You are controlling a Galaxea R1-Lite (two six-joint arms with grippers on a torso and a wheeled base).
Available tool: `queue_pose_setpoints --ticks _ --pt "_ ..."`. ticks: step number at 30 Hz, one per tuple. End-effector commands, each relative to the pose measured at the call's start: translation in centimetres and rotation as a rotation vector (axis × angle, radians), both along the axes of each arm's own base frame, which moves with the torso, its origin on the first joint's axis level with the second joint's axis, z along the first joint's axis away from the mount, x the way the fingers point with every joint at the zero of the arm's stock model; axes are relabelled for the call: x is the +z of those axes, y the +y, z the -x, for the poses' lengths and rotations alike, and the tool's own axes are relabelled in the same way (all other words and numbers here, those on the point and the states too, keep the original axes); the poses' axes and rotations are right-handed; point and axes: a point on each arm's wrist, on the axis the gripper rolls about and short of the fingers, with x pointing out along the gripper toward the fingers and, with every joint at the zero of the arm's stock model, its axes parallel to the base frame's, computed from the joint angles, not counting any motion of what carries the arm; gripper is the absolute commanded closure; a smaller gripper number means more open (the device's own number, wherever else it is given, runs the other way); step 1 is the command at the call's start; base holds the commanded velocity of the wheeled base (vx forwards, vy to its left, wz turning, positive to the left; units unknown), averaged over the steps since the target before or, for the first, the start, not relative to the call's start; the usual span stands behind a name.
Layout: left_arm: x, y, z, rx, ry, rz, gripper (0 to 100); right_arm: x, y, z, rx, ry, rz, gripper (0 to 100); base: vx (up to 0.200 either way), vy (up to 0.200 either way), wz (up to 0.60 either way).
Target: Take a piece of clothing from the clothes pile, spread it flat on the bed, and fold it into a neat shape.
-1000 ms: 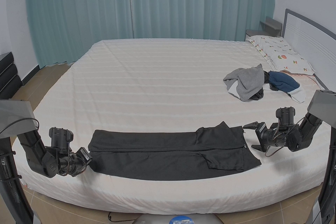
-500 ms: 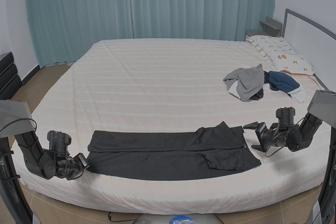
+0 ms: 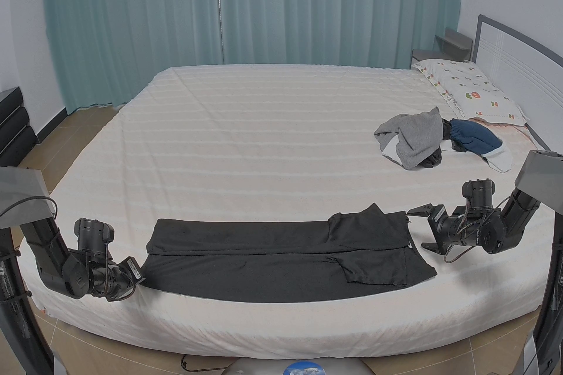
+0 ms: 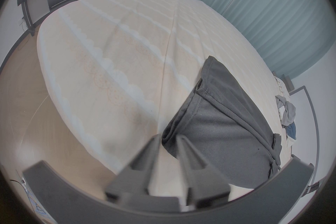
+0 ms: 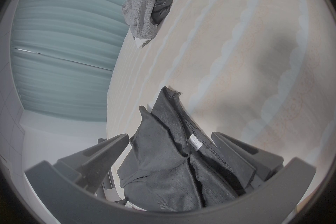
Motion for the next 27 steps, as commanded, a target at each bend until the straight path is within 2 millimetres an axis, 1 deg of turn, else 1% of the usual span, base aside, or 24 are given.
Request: queue_pose_setpoints --ticks 1,3,4,7,9,13,18,21,25,27 --pt "0.3 0.1 -0.1 0.005 -0.018 0.003 0 0.1 -0.3 0.0 -0.007 -0.001 -0.003 0 0.000 0.000 0.00" --pt "1.2 0.6 -0.3 0.014 -0.055 0.016 0 0.3 -0.3 0.0 -0.008 -0.006 -0.003 0 0.000 0.000 0.00" --pt "1.2 0.6 -0.3 0.014 -0.055 0.016 0 0.3 -0.3 0.0 -0.008 -0.006 -0.003 0 0.000 0.000 0.00" --pt "3.1 1.7 -1.4 0.019 -0.146 0.060 0 0.3 -0.4 0.2 -0.018 0.001 -0.012 0 0.000 0.000 0.00" --pt "3.6 2.0 -1.9 0.017 -0.174 0.069 0 0.3 -0.4 0.2 -0.021 0.003 -0.016 0 0.000 0.000 0.00" --pt "4.7 2.0 -4.1 -0.032 -0.255 0.103 0 0.3 -0.4 0.2 -0.024 0.005 -0.019 0 0.000 0.000 0.00" --pt "4.0 1.8 -6.5 -0.106 -0.257 0.158 0 0.2 -0.4 0.4 -0.021 -0.008 -0.018 0 0.000 0.000 0.00" --pt "3.2 1.7 -7.9 -0.144 -0.236 0.189 0 0.0 -0.3 0.7 -0.018 -0.032 -0.016 0 0.000 0.000 0.00" --pt "2.2 2.1 -8.9 -0.175 -0.239 0.169 0 -0.3 -0.2 1.0 -0.010 -0.054 -0.017 0 0.000 0.000 0.00" --pt "2.1 2.1 -9.1 -0.186 -0.240 0.168 0 -0.3 -0.2 1.0 -0.010 -0.054 -0.017 0 0.000 0.000 0.00"
